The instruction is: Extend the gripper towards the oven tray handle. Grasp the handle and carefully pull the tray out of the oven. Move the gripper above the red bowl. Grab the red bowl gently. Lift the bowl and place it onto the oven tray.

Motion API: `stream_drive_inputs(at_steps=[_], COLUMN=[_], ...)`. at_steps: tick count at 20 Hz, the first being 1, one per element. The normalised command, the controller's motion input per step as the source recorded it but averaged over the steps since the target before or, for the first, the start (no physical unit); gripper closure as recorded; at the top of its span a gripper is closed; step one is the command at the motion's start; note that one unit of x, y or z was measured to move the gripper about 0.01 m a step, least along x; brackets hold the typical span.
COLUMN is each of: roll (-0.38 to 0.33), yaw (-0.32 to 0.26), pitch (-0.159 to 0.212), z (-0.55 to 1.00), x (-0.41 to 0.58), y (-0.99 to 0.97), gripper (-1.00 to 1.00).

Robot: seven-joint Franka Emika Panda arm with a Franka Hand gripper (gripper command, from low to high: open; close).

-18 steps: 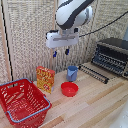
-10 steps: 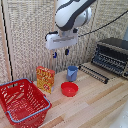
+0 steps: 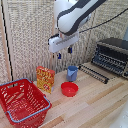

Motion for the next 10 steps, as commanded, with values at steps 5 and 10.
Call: stream_drive_inputs(at_steps=[5, 10], roll=[-0.370, -0.375], yaw=[0.127, 0.077], pitch=[0.001, 0.027], z=[0.00, 0.00], x=[0.000, 0.000], y=[-0.10, -0.03], gripper=[-1.00, -1.00])
